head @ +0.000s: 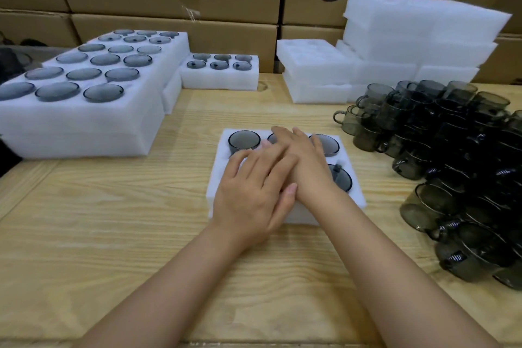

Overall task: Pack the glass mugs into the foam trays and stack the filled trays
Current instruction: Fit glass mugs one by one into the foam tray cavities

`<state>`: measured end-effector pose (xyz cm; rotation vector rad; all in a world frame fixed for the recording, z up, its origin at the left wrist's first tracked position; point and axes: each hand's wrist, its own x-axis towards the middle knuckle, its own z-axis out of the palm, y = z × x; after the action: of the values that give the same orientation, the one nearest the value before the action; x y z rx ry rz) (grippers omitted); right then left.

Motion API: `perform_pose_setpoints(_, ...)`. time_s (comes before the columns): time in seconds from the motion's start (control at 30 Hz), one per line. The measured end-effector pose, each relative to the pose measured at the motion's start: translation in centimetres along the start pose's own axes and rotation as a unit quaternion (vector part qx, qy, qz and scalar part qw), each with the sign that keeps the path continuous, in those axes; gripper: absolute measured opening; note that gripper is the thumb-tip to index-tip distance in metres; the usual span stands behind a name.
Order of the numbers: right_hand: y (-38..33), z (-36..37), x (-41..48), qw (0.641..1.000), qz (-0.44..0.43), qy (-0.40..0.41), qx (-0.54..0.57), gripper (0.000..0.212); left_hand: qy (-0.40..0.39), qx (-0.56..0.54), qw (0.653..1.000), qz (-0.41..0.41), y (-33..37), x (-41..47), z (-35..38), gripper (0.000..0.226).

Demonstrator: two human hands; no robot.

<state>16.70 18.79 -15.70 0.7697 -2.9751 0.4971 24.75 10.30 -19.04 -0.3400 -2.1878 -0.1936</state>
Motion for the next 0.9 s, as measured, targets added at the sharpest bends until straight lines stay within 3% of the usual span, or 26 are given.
perform_pose_setpoints(0.13,2.9,-2.6,-5.0,0.974,-0.024,0.221,-0.052,0.035,-0.018,0.025,0.999,0.031,-0.1,-0.3,0.3,0.034)
perform_pose_setpoints(0.2,5.8,-4.0,-8.4,0.928,-0.015,0.358,-0.105,0.033,-0.030,0.043,0.998,0.027,-0.1,-0.4,0.5,0.030)
perform_pose_setpoints(0.27,8.4,-4.6,-11.9,0.889,0.055,0.435,-0.135,0.029,-0.028,0.039,0.999,0.015,-0.1,-0.5,0.6,0.029)
perform_pose_setpoints(0.33,10.5,-4.2,-14.8,0.884,0.131,0.428,-0.137,0.034,-0.021,0.034,0.999,0.009,-0.1,-0.5,0.7,0.027)
perform_pose_setpoints(0.4,12.0,-3.1,-16.9,0.898,0.184,0.369,-0.153,0.044,-0.002,0.027,1.000,0.012,-0.1,-0.5,0.7,0.025)
perform_pose_setpoints(0.53,13.4,-1.0,-19.0,0.917,0.226,0.284,-0.166,0.053,0.074,-0.022,0.997,0.000,-0.1,0.0,-0.5,0.024)
perform_pose_setpoints(0.63,13.1,-0.8,-18.8,0.919,0.238,0.261,-0.176,0.043,0.155,-0.106,0.977,-0.102,-2.0,1.1,-1.8,0.026)
perform_pose_setpoints(0.7,12.6,-0.9,-18.6,0.925,0.234,0.253,-0.162,0.037,0.200,-0.251,0.912,-0.256,-3.9,1.6,-2.3,0.020)
perform_pose_setpoints(0.77,12.0,-1.1,-18.4,0.935,0.206,0.248,-0.150,0.038,0.194,-0.385,0.812,-0.394,-5.3,1.5,-1.9,0.016)
perform_pose_setpoints(0.9,9.8,-0.6,-18.0,0.944,0.195,0.245,-0.107,0.039,0.061,-0.519,0.661,-0.539,-6.4,0.0,0.0,0.031)
